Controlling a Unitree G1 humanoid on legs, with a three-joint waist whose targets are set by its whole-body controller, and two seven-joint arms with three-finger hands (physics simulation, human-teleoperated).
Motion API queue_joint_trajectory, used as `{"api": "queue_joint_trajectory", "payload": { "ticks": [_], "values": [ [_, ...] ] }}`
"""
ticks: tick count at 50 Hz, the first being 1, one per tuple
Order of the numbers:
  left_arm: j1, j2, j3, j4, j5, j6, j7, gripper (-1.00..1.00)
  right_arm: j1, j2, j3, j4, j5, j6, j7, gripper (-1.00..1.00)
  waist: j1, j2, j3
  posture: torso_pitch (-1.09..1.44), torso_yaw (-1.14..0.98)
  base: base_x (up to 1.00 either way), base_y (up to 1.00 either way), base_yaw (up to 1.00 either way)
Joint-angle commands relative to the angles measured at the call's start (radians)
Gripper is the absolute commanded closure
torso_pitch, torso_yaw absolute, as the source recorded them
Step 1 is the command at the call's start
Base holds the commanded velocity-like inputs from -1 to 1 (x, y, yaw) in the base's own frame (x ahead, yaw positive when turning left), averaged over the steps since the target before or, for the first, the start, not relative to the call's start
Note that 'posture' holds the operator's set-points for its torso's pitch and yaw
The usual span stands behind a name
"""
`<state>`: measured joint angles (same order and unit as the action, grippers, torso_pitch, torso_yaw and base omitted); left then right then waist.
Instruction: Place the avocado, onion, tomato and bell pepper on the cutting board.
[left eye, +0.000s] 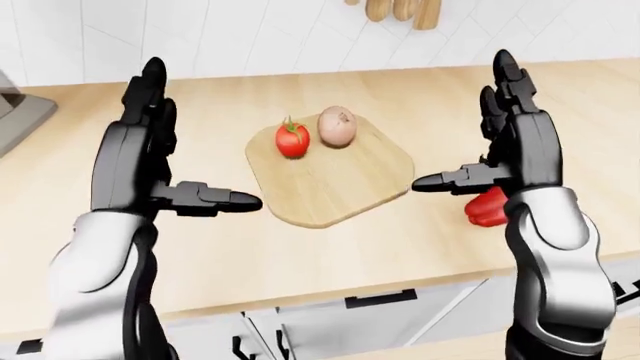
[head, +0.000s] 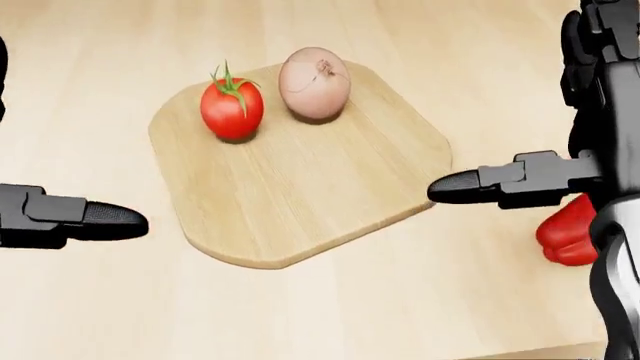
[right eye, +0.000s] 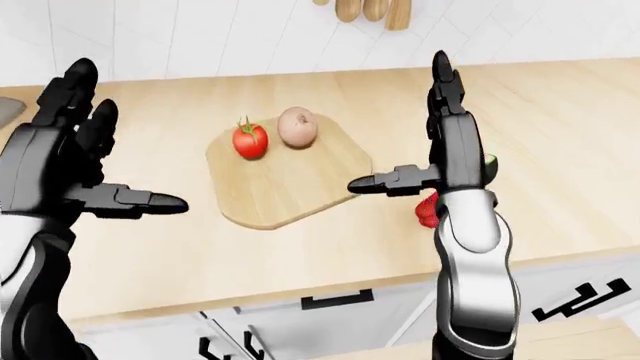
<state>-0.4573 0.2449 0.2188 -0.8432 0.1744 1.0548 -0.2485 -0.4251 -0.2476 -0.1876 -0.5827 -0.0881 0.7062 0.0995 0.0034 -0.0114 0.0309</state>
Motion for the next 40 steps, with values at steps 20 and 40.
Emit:
{"api": "queue_joint_trajectory", "payload": {
  "ticks": [20,40],
  "values": [
    [0.064,0.018,0.048,-0.094,-0.103,-0.037,0.074,-1.00,0.089,-0.109,-0.138,-0.120,-0.176,0.070,0.188,-1.00,0.002,-0.002,-0.015,0.00,0.00,0.00,0.00,0.00],
    [0.093,0.015,0.061,-0.095,-0.120,-0.057,0.083,-1.00,0.181,-0.046,-0.185,-0.190,-0.226,0.063,0.199,-1.00,-0.001,-0.001,-0.020,0.00,0.00,0.00,0.00,0.00]
  ]
}}
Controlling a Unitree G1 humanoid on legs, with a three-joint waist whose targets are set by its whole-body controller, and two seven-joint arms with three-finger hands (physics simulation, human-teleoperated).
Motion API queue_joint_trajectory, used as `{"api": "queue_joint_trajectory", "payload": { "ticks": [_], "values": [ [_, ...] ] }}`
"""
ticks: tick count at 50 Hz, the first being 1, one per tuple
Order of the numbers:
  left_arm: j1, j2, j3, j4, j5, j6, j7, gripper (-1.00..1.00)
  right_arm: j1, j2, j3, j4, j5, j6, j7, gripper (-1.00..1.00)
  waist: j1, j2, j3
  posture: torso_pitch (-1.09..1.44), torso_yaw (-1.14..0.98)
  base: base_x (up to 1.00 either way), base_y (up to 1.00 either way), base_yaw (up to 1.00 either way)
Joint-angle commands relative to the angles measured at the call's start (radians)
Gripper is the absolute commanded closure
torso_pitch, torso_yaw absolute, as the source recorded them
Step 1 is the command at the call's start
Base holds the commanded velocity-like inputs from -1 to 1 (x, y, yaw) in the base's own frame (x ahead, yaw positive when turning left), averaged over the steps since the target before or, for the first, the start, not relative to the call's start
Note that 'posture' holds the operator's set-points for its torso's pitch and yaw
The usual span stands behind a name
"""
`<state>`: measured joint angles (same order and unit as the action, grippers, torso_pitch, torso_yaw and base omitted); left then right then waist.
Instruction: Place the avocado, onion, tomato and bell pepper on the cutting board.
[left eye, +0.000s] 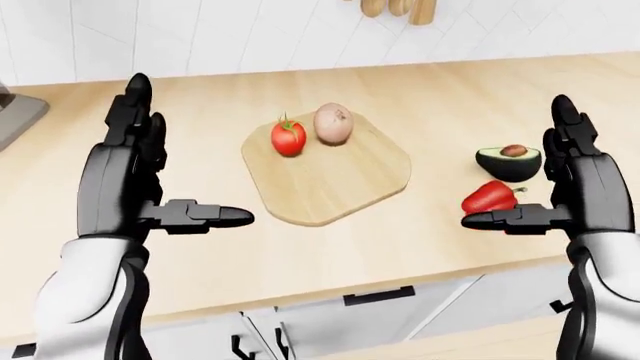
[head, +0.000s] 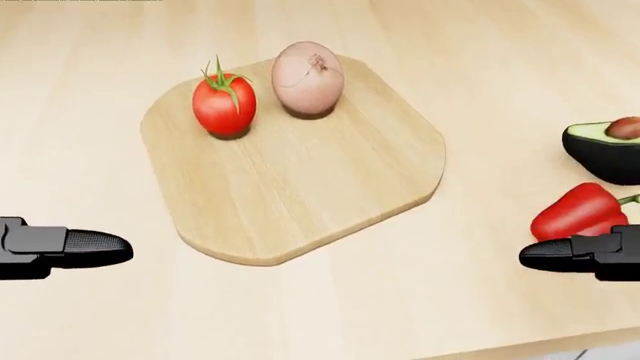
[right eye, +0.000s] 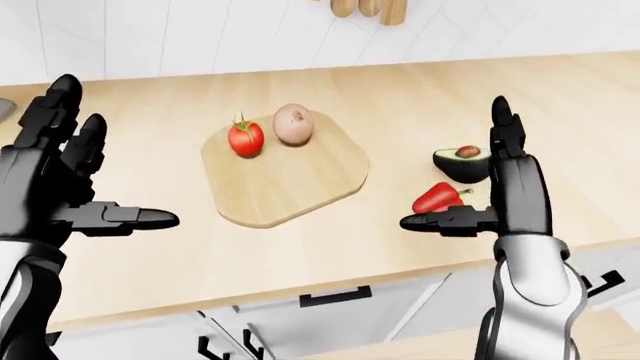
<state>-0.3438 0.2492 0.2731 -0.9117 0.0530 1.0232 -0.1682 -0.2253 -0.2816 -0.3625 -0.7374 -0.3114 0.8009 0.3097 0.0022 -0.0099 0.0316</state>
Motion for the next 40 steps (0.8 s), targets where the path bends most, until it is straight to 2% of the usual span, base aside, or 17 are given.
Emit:
{"api": "queue_joint_trajectory", "payload": {
  "ticks": [1,8,15,18,25,29,35,40],
  "values": [
    [-0.022,0.011,0.009,-0.027,0.001,-0.023,0.004,-1.00,-0.016,-0.010,-0.009,-0.035,-0.002,-0.035,-0.014,-1.00,0.000,-0.002,-0.020,0.00,0.00,0.00,0.00,0.00],
    [-0.042,0.020,0.002,-0.042,-0.004,0.008,0.001,-1.00,0.035,0.036,0.001,-0.029,0.000,-0.087,-0.051,-1.00,0.001,-0.001,-0.021,0.00,0.00,0.00,0.00,0.00],
    [-0.033,0.023,0.007,-0.063,0.007,0.025,-0.009,-1.00,0.084,0.056,-0.038,-0.051,0.021,-0.106,-0.067,-1.00,0.001,-0.001,-0.020,0.00,0.00,0.00,0.00,0.00],
    [-0.014,0.010,-0.010,-0.047,0.015,-0.009,-0.005,-1.00,0.125,0.079,-0.036,-0.059,0.019,-0.133,-0.075,-1.00,0.002,-0.001,-0.019,0.00,0.00,0.00,0.00,0.00],
    [-0.013,0.001,-0.005,-0.055,0.017,-0.007,-0.013,-1.00,0.166,0.117,-0.043,-0.054,0.003,-0.159,-0.103,-1.00,0.000,-0.002,-0.020,0.00,0.00,0.00,0.00,0.00],
    [0.008,-0.004,-0.011,-0.052,0.019,-0.024,-0.013,-1.00,0.172,0.131,-0.014,-0.033,-0.032,-0.133,-0.148,-1.00,0.000,-0.002,-0.021,0.00,0.00,0.00,0.00,0.00],
    [0.008,-0.007,0.001,-0.053,0.011,-0.025,-0.016,-1.00,0.148,0.141,-0.016,-0.030,-0.013,-0.078,-0.192,-1.00,0.001,0.000,-0.023,0.00,0.00,0.00,0.00,0.00],
    [-0.015,0.007,0.007,-0.053,0.005,-0.005,-0.017,-1.00,0.126,0.142,0.003,-0.002,0.005,-0.050,-0.236,-1.00,0.001,0.000,-0.022,0.00,0.00,0.00,0.00,0.00]
  ]
}}
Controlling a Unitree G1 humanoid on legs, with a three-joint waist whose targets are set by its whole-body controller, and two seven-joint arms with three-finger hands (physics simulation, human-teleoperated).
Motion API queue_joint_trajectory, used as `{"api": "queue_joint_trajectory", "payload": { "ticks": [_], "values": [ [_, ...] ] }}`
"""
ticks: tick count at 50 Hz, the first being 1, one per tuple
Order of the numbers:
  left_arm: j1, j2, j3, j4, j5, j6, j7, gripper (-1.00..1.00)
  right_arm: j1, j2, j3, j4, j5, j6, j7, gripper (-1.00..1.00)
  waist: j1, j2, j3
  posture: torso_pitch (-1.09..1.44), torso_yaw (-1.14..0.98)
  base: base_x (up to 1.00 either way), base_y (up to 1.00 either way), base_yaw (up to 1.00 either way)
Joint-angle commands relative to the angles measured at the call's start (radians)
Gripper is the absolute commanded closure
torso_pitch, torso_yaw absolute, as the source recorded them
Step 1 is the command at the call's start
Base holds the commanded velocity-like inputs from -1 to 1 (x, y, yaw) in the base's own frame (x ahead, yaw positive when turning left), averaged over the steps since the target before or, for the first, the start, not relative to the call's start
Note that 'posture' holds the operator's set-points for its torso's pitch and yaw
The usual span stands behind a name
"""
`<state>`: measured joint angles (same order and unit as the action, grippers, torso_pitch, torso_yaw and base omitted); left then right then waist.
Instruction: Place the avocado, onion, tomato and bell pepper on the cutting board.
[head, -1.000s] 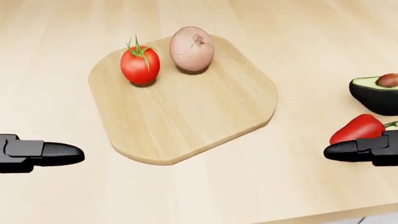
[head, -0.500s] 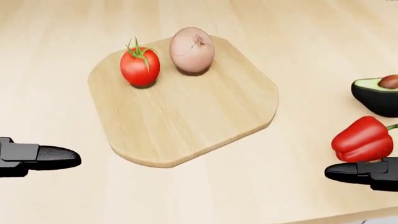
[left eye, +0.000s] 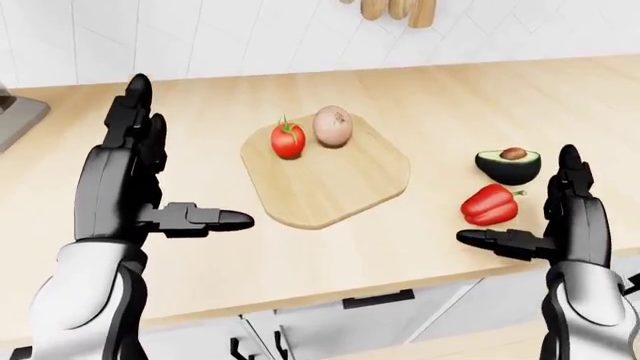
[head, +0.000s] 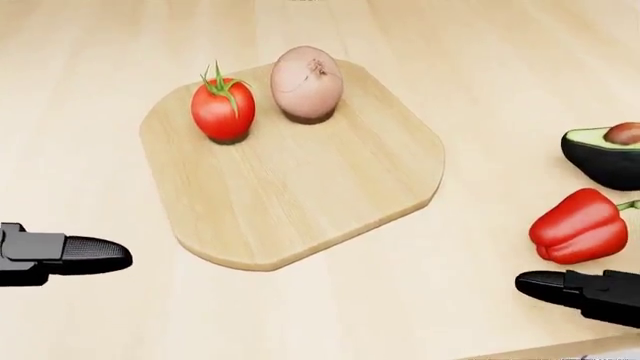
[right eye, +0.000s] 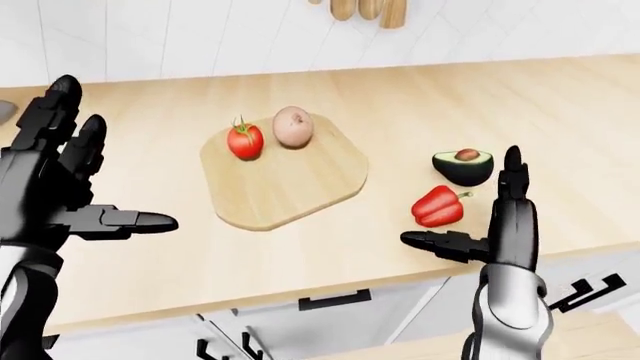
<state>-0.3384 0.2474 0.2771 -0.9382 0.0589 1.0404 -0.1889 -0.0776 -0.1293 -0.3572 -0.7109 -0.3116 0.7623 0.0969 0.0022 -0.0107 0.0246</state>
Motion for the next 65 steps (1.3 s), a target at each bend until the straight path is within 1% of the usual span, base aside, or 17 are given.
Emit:
{"api": "queue_joint_trajectory", "payload": {
  "ticks": [1,7,9,11,15,23,29,30,35,39,45,49,53,56,58,59,65],
  "values": [
    [-0.023,0.012,0.006,-0.027,-0.002,-0.018,0.003,-1.00,-0.031,-0.010,-0.006,-0.023,0.015,0.000,-0.036,-1.00,0.001,0.000,-0.016,0.00,0.00,0.00,0.00,0.00],
    [-0.029,0.027,0.032,-0.056,-0.012,0.015,-0.002,-1.00,-0.025,-0.025,0.008,-0.034,0.039,0.010,-0.050,-1.00,0.002,0.001,-0.015,0.00,0.00,0.00,0.00,0.00],
    [-0.020,0.025,0.026,-0.054,-0.011,0.005,0.001,-1.00,-0.011,-0.025,0.010,-0.046,0.038,0.007,-0.042,-1.00,0.002,0.001,-0.014,0.00,0.00,0.00,0.00,0.00],
    [-0.014,0.019,0.020,-0.043,-0.010,-0.012,0.005,-1.00,0.000,-0.024,0.029,-0.040,0.019,-0.012,-0.041,-1.00,0.003,0.001,-0.013,0.00,0.00,0.00,0.00,0.00],
    [-0.008,0.019,0.023,-0.040,-0.013,-0.020,0.003,-1.00,-0.014,-0.024,0.040,-0.051,-0.001,0.007,-0.026,-1.00,0.003,0.001,-0.015,0.00,0.00,0.00,0.00,0.00],
    [-0.013,0.018,0.016,-0.032,-0.014,-0.022,0.009,-1.00,0.013,-0.004,0.051,-0.069,-0.021,-0.002,-0.004,-1.00,0.003,0.001,-0.015,0.00,0.00,0.00,0.00,0.00],
    [-0.013,0.021,0.025,-0.040,-0.016,-0.013,0.006,-1.00,0.042,0.007,0.043,-0.087,-0.030,-0.019,0.017,-1.00,0.002,0.002,-0.015,0.00,0.00,0.00,0.00,0.00],
    [-0.014,0.020,0.026,-0.040,-0.017,-0.012,0.007,-1.00,0.044,0.009,0.046,-0.091,-0.034,-0.017,0.021,-0.89,0.002,0.002,-0.015,0.00,0.00,0.00,0.00,0.00],
    [-0.014,0.022,0.028,-0.035,-0.019,-0.017,0.008,-1.00,0.047,0.014,0.056,-0.098,-0.054,-0.014,0.038,-0.55,0.001,0.003,-0.015,0.00,0.00,0.00,0.00,0.00],
    [-0.010,0.021,0.031,-0.035,-0.022,-0.022,0.010,-1.00,0.053,0.018,0.053,-0.106,-0.061,-0.014,0.050,-0.49,0.001,0.004,-0.016,0.00,0.00,0.00,0.00,0.00],
    [-0.010,0.022,0.030,-0.035,-0.023,-0.020,0.010,-1.00,0.052,0.016,0.067,-0.108,-0.086,-0.019,0.066,-0.26,0.001,0.004,-0.016,0.00,0.00,0.00,0.00,0.00],
    [-0.015,0.023,0.024,-0.029,-0.023,-0.024,0.012,-1.00,0.050,0.015,0.071,-0.119,-0.097,-0.014,0.082,-0.02,0.001,0.004,-0.016,0.00,0.00,0.00,0.00,0.00],
    [-0.023,0.027,0.023,-0.029,-0.023,-0.019,0.013,-1.00,0.051,0.014,0.076,-0.115,-0.108,-0.023,0.092,0.09,0.001,0.004,-0.016,0.00,0.00,0.00,0.00,0.00],
    [-0.026,0.029,0.026,-0.030,-0.025,-0.016,0.011,-1.00,0.046,0.016,0.080,-0.114,-0.115,-0.026,0.097,0.27,0.000,0.004,-0.017,0.00,0.00,0.00,0.00,0.00],
    [-0.032,0.032,0.031,-0.035,-0.027,-0.007,0.009,-1.00,0.037,0.014,0.084,-0.113,-0.121,-0.023,0.099,0.58,0.000,0.005,-0.017,0.00,0.00,0.00,0.00,0.00],
    [-0.031,0.034,0.032,-0.038,-0.029,-0.005,0.007,-1.00,0.031,0.011,0.087,-0.112,-0.126,-0.019,0.102,0.69,0.000,0.005,-0.017,0.00,0.00,0.00,0.00,0.00],
    [-0.033,0.042,0.042,-0.047,-0.034,0.005,0.005,-1.00,-0.003,-0.002,0.119,-0.113,-0.153,-0.006,0.122,0.87,-0.001,0.006,-0.016,0.00,0.00,0.00,0.00,0.00]
  ]
}}
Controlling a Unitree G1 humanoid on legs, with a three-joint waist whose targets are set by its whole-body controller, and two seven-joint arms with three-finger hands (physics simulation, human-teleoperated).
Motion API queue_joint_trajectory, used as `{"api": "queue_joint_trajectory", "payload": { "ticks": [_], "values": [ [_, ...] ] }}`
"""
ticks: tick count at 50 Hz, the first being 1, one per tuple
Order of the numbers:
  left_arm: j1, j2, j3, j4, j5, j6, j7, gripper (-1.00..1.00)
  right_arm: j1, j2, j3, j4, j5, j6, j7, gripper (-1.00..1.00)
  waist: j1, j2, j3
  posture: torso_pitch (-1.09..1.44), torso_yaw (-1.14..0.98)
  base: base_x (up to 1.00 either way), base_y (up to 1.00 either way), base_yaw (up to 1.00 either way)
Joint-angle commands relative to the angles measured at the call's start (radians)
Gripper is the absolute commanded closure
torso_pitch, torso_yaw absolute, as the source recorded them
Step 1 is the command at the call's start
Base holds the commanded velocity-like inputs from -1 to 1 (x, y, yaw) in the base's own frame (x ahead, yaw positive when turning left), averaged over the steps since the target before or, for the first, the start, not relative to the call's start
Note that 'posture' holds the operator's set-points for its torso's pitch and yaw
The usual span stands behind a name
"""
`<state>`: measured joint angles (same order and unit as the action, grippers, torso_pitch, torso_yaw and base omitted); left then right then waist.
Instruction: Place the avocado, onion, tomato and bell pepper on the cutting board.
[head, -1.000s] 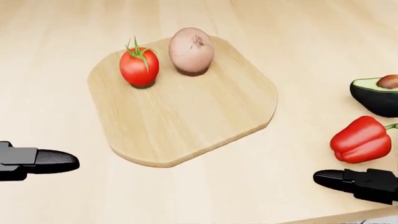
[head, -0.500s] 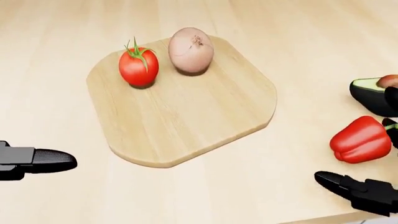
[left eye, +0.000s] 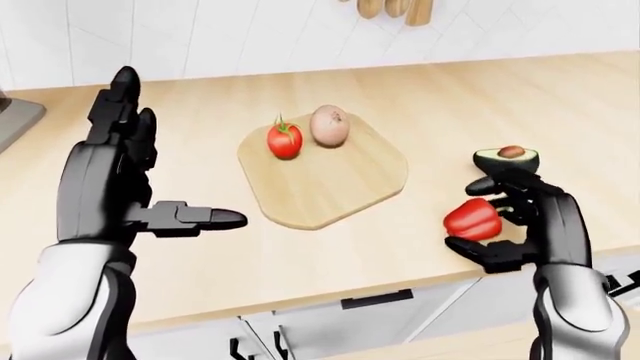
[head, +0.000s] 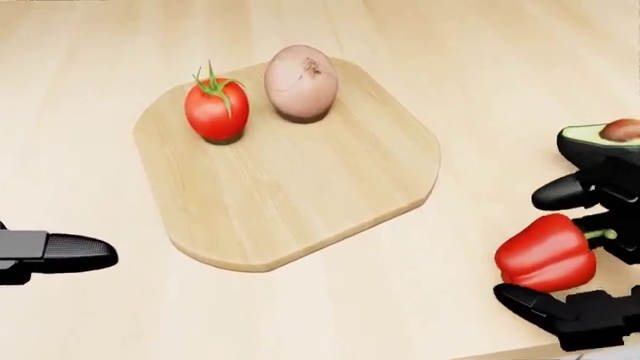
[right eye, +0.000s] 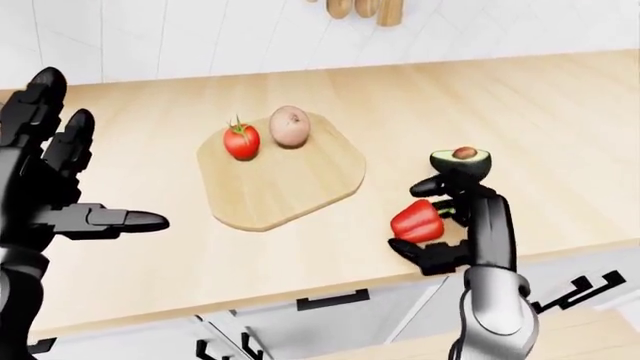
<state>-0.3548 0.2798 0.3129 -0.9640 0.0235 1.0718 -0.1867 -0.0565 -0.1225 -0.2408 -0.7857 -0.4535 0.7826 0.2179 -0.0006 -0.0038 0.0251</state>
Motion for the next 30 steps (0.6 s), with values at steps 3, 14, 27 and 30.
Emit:
{"api": "queue_joint_trajectory", "payload": {
  "ticks": [3,14,27,30],
  "values": [
    [-0.016,0.009,0.018,-0.029,-0.008,-0.019,0.003,-1.00,-0.050,-0.018,0.021,-0.041,-0.030,-0.013,0.017,0.94,0.001,0.000,-0.017,0.00,0.00,0.00,0.00,0.00],
    [-0.034,0.032,0.054,-0.066,-0.046,0.047,0.006,-1.00,-0.340,-0.065,0.137,0.038,-0.110,0.121,0.076,1.00,-0.002,0.007,-0.015,0.00,0.00,0.00,0.00,0.00],
    [0.047,0.062,0.114,-0.083,-0.175,-0.006,0.071,-1.00,-0.549,-0.055,0.200,0.082,-0.135,0.215,0.124,1.00,0.000,0.015,-0.010,0.00,0.00,0.00,0.00,0.00],
    [0.052,0.087,0.127,-0.083,-0.232,-0.008,0.109,-1.00,-0.606,-0.040,0.217,0.142,-0.133,0.198,0.122,1.00,-0.002,0.020,-0.007,0.00,0.00,0.00,0.00,0.00]
  ]
}}
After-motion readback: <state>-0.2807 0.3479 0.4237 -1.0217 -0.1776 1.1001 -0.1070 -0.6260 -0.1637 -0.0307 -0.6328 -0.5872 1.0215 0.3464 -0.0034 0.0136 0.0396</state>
